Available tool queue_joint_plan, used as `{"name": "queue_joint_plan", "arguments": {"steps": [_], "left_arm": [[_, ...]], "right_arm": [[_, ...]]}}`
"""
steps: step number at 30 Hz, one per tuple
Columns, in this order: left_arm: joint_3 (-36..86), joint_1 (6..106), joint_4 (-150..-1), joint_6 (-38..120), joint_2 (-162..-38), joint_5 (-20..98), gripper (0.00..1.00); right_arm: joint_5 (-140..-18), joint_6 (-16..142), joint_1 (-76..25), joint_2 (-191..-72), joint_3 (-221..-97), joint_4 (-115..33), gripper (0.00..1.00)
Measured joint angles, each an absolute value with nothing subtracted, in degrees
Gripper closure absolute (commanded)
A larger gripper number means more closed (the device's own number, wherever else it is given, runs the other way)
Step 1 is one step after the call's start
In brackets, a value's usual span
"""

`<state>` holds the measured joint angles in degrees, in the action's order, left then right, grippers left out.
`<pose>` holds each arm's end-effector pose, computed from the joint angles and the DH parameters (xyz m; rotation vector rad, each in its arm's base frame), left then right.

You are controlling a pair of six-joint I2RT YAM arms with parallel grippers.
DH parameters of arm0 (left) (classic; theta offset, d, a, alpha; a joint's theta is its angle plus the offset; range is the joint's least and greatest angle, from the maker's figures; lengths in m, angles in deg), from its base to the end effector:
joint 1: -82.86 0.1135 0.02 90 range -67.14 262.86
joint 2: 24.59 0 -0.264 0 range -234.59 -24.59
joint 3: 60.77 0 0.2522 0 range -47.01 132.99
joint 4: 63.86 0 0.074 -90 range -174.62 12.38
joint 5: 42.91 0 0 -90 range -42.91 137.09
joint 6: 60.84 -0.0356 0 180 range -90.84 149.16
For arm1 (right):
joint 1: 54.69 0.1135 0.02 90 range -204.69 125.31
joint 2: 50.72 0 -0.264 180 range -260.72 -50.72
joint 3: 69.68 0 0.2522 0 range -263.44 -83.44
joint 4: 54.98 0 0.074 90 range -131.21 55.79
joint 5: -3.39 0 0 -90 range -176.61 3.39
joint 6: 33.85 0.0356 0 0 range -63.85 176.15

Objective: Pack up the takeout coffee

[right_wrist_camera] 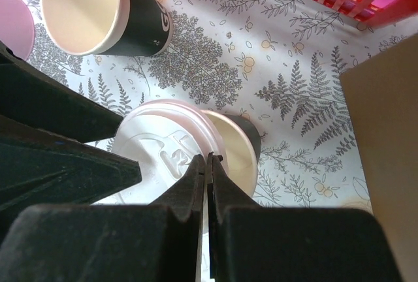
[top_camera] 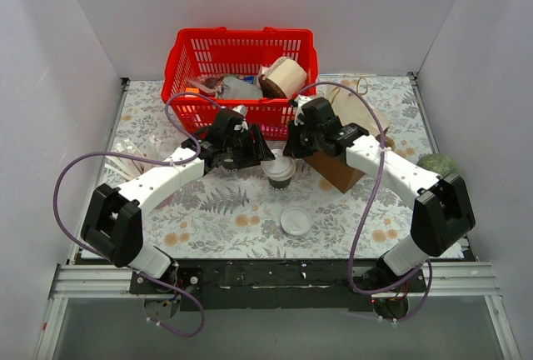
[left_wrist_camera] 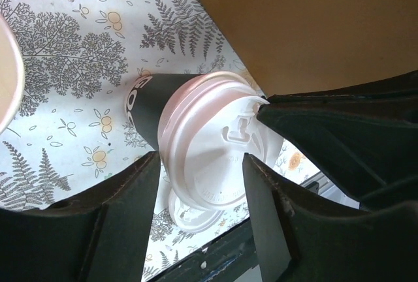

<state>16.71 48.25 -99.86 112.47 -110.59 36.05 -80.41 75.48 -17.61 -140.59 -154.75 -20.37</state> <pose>0.2666 -0.1923 0.2631 -1.0057 2.4853 -1.0955 0.2811 0.2172 0.2869 -0.4193 2.2981 0.6331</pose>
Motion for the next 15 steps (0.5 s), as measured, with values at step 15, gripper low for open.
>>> {"name": "queue_joint_plan", "arguments": {"steps": [15], "left_arm": [[16.7,48.2,-99.9,112.5,-109.6,36.2,0.41]], "right_arm": [[-80.4,78.7,-20.3,-137.6,-149.8,-22.1,0.99]]}}
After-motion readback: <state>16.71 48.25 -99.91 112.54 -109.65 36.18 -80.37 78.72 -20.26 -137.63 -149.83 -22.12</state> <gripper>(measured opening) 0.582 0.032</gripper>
